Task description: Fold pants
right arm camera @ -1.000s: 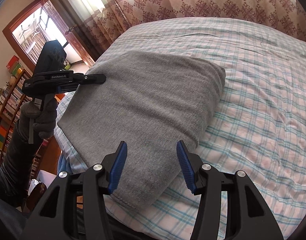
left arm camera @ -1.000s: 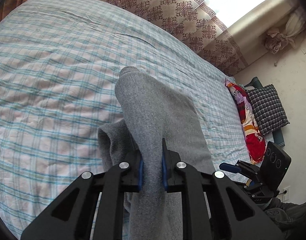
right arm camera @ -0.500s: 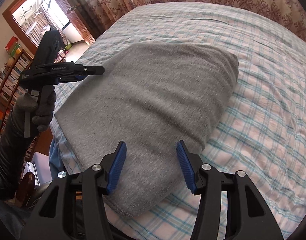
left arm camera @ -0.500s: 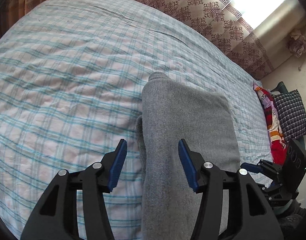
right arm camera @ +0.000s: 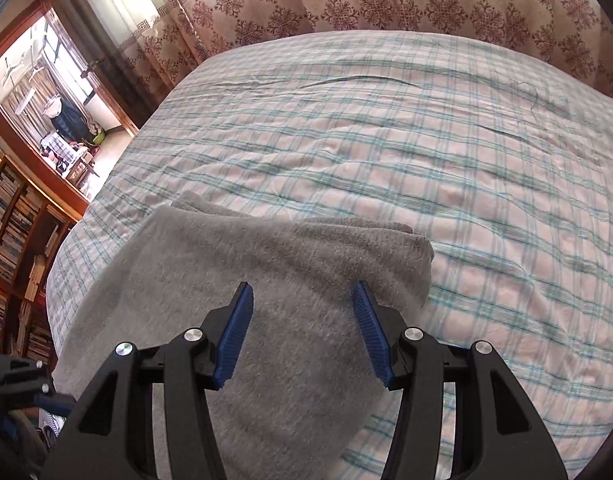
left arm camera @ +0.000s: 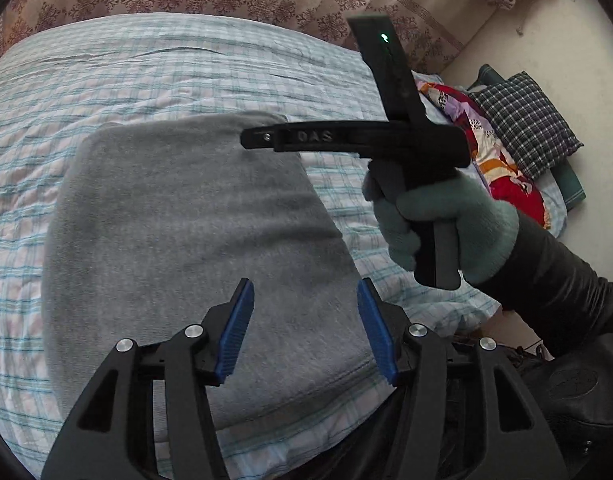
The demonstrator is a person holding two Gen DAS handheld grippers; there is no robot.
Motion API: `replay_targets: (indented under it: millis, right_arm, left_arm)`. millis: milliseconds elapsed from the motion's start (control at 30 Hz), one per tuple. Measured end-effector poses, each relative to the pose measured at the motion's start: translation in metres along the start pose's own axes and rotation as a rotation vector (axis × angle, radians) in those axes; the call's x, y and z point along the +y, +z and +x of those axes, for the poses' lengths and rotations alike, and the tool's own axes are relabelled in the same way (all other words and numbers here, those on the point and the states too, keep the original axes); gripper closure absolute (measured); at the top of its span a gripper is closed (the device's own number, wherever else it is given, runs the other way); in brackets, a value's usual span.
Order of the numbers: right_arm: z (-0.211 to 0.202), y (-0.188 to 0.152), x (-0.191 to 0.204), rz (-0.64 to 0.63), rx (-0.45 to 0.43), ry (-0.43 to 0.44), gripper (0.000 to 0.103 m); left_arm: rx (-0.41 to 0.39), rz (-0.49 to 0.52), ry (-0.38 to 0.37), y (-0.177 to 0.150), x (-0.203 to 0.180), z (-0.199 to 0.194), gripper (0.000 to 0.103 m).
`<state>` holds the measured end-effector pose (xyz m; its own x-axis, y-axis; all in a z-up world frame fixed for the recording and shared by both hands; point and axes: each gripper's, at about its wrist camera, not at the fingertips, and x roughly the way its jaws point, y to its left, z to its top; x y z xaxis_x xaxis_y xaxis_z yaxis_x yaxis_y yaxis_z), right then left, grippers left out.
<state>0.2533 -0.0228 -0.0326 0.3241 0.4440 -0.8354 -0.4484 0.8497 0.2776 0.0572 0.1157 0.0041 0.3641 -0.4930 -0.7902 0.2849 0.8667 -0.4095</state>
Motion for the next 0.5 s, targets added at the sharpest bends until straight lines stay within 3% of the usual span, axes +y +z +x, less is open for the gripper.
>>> replay_targets:
  millis: [200,500]
  right_arm:
    - [0.023,0.002,-0.011,0.015,0.027,-0.03,0.05]
    - [0.045,0.01,-0.01,-0.014,0.053,-0.058,0.048]
  left_arm:
    - [0.125,0.134,0.02,-0.017,-0.032,0.047,0.048]
    - [0.111,0.164,0.052,-0.03,-0.033,0.059,0.048]
